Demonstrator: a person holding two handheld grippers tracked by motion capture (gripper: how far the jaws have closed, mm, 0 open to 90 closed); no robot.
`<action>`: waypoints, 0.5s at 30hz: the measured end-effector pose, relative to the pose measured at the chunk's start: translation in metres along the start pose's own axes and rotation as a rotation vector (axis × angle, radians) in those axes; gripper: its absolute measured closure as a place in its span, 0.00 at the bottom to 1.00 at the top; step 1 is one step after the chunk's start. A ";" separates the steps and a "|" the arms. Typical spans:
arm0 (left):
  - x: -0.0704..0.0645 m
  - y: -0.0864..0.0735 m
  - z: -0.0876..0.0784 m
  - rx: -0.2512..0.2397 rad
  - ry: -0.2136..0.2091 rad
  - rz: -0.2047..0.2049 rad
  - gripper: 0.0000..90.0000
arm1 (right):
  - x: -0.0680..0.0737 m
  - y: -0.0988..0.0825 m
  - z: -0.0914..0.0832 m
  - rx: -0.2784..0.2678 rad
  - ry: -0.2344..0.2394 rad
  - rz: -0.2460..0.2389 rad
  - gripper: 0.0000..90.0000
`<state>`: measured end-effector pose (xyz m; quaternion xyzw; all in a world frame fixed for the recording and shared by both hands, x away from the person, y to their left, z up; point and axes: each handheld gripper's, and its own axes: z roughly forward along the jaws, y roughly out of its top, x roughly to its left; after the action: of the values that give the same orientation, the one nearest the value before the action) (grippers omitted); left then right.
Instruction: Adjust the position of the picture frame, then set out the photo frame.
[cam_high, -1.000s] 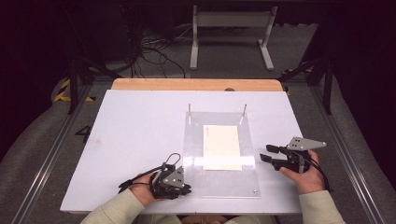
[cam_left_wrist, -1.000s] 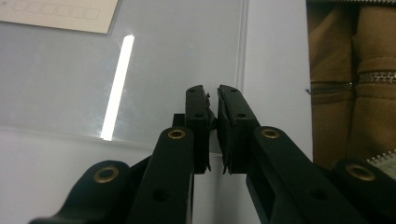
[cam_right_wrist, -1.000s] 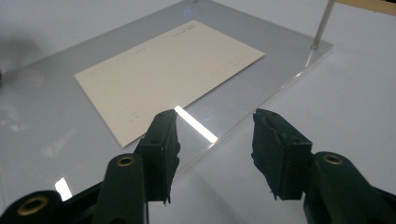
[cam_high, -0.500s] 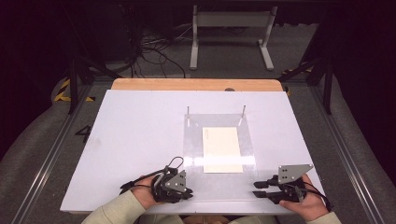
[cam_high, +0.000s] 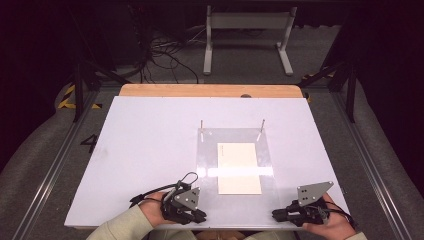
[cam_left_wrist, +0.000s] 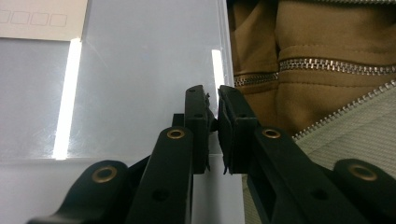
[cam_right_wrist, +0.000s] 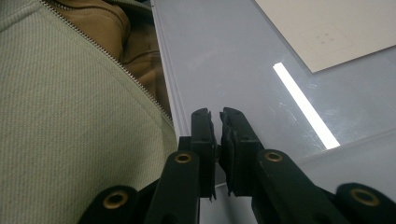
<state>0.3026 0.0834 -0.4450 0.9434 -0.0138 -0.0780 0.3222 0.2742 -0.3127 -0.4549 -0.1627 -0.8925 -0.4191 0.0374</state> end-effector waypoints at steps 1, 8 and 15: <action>0.001 0.000 0.000 -0.003 -0.009 -0.007 0.91 | 0.000 0.000 0.000 -0.003 0.004 0.007 0.90; 0.014 -0.005 -0.011 -0.092 0.019 -0.095 0.68 | -0.007 0.010 -0.017 -0.172 -0.156 0.039 0.76; 0.023 -0.016 -0.031 -0.230 0.141 -0.192 0.60 | -0.019 0.026 -0.021 -0.235 -0.295 0.135 0.76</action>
<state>0.3296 0.1124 -0.4338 0.9003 0.1079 -0.0432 0.4194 0.2988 -0.3178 -0.4263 -0.2849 -0.8202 -0.4887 -0.0850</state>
